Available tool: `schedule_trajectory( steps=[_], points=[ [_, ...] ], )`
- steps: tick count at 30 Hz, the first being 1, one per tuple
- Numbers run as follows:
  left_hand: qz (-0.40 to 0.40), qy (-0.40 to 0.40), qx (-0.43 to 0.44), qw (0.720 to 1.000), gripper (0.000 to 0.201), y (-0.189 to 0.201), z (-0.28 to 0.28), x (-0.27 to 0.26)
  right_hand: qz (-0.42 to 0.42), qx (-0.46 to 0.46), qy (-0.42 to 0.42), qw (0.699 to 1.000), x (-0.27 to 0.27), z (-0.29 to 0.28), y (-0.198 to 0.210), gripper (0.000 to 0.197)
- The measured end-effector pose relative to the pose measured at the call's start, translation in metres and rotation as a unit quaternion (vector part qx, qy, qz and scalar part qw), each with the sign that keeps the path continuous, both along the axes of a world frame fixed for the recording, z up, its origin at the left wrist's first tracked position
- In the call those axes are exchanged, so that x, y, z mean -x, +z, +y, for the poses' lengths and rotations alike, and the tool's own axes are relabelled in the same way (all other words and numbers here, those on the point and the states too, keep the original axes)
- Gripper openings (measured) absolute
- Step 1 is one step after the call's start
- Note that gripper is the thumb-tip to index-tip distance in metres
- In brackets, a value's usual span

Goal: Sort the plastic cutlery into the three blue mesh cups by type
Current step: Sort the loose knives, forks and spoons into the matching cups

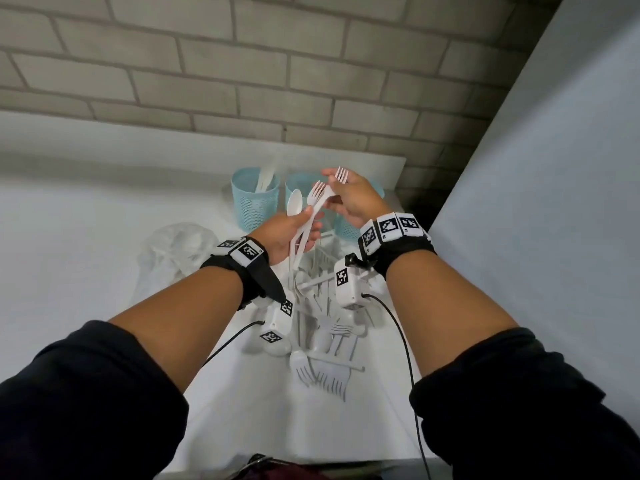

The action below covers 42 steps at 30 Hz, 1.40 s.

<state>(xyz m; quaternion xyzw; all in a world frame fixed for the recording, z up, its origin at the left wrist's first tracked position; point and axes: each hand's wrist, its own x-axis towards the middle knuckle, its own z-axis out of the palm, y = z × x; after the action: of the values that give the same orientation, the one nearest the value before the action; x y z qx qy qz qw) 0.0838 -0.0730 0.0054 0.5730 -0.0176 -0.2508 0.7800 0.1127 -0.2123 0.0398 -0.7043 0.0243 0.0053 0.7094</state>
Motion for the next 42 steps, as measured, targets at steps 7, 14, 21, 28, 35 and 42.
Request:
schedule_trajectory(
  steps=[7, 14, 21, 28, 35, 42],
  points=[
    [-0.027, -0.040, -0.063, 0.997, 0.028, 0.000, -0.004, 0.004, 0.044, -0.071, 0.062, 0.995, 0.013, -0.016, -0.004, 0.032],
    [-0.035, -0.004, -0.084, 0.996, 0.035, -0.001, -0.004, 0.000, 0.076, -0.013, 0.102, 0.992, 0.010, -0.004, -0.010, 0.016],
    [-0.003, 0.018, -0.024, 1.000, 0.038, 0.004, 0.006, -0.010, 0.066, 0.036, 0.002, 0.997, -0.010, 0.005, 0.018, 0.010],
    [0.040, 0.066, -0.012, 0.997, 0.037, 0.004, 0.024, -0.021, -0.116, -0.071, -0.298, 0.945, -0.059, -0.002, 0.037, 0.016],
    [0.057, 0.046, -0.025, 0.997, 0.054, 0.006, 0.027, -0.031, -0.089, 0.120, -0.231, 0.961, -0.063, 0.022, -0.003, 0.026],
    [0.084, 0.007, 0.044, 0.995, 0.062, 0.010, 0.027, -0.030, -0.068, 0.204, -0.163, 0.963, -0.055, 0.020, -0.009, 0.035]
  ],
)
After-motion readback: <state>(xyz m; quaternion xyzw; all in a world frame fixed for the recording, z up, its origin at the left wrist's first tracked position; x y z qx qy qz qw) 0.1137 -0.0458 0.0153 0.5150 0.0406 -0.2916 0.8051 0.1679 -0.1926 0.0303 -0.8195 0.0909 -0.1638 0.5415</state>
